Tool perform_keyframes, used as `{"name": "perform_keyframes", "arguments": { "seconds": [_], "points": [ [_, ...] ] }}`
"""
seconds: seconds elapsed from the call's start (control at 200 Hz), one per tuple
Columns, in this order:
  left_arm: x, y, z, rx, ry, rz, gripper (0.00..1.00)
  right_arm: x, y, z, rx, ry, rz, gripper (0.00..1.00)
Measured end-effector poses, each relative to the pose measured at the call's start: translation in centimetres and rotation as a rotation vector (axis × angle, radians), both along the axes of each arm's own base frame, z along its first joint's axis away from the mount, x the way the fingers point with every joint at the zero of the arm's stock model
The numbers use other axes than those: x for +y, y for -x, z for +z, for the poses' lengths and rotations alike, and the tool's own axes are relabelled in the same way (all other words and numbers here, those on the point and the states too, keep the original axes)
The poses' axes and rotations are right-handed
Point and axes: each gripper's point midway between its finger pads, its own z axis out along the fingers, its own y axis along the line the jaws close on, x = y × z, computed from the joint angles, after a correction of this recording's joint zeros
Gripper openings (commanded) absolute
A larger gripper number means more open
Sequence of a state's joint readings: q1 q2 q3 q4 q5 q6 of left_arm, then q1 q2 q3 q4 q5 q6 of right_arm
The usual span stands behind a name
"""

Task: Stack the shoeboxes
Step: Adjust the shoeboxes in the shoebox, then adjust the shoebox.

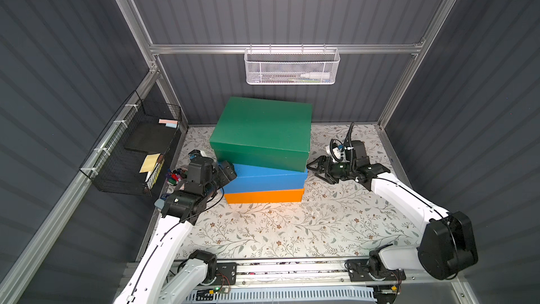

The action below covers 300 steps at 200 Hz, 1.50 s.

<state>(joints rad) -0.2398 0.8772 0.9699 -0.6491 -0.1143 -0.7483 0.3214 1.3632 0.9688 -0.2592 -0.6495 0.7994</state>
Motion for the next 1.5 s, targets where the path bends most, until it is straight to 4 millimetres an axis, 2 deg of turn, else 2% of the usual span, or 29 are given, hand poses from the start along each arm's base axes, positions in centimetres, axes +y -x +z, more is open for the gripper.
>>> {"name": "perform_keyframes", "arguments": {
  "seconds": [0.125,0.275,0.405,0.565,0.62,0.645,0.665,0.765,0.856,0.921,1.061,1.146,1.191,1.346,1.401,1.501],
  "points": [
    [0.5,0.4,0.1,0.017,-0.018,0.017,0.97,-0.2,0.0,-0.1,-0.001,0.009,0.001,0.72],
    [1.3,1.0,1.9,0.007,-0.038,0.045,0.98,-1.2,0.1,-0.1,-0.003,0.032,-0.022,0.74],
    [2.0,1.7,4.8,-0.039,-0.053,0.070,0.97,-2.6,-0.1,0.5,-0.024,0.053,-0.058,0.75],
    [2.5,2.1,9.5,-0.122,-0.074,0.067,1.00,-3.9,-0.6,1.5,-0.044,0.088,-0.087,0.82],
    [2.4,1.8,11.0,-0.147,-0.083,0.057,1.00,-4.2,-0.8,2.1,-0.057,0.098,-0.092,0.85],
    [2.3,1.6,11.8,-0.157,-0.091,0.046,0.99,-4.3,-0.8,2.4,-0.063,0.100,-0.095,0.96],
    [2.1,1.4,12.4,-0.165,-0.095,0.039,1.00,-4.4,-0.9,2.7,-0.067,0.103,-0.098,0.99],
    [1.1,-0.7,15.6,-0.210,-0.115,-0.009,1.00,-4.9,-1.3,5.0,-0.128,0.121,-0.100,0.99],
    [0.2,-3.1,17.2,-0.227,-0.141,-0.050,1.00,-5.1,-1.8,7.8,-0.212,0.125,-0.110,0.99],
    [-0.4,-5.0,17.3,-0.218,-0.167,-0.075,1.00,-5.2,-2.2,9.9,-0.279,0.117,-0.118,0.99],
    [-1.3,-8.5,16.0,-0.168,-0.227,-0.116,1.00,-4.9,-3.2,13.6,-0.388,0.084,-0.122,0.99],
    [-0.8,-9.9,15.2,-0.140,-0.251,-0.123,1.00,-4.2,-4.1,15.3,-0.427,0.068,-0.109,0.99],
    [0.2,-10.4,14.9,-0.129,-0.260,-0.112,1.00,-3.8,-4.7,15.9,-0.444,0.061,-0.100,0.99],
    [5.1,-11.1,15.3,-0.141,-0.265,-0.035,1.00,-2.0,-6.0,15.9,-0.448,0.046,-0.060,0.99],
    [5.0,-11.3,15.5,-0.153,-0.257,-0.051,1.00,-1.6,-6.2,15.5,-0.438,0.046,-0.049,0.99],
    [3.4,-11.9,15.1,-0.175,-0.225,-0.125,1.00,-0.9,-6.9,15.1,-0.424,0.045,-0.033,0.99]
  ]
}}
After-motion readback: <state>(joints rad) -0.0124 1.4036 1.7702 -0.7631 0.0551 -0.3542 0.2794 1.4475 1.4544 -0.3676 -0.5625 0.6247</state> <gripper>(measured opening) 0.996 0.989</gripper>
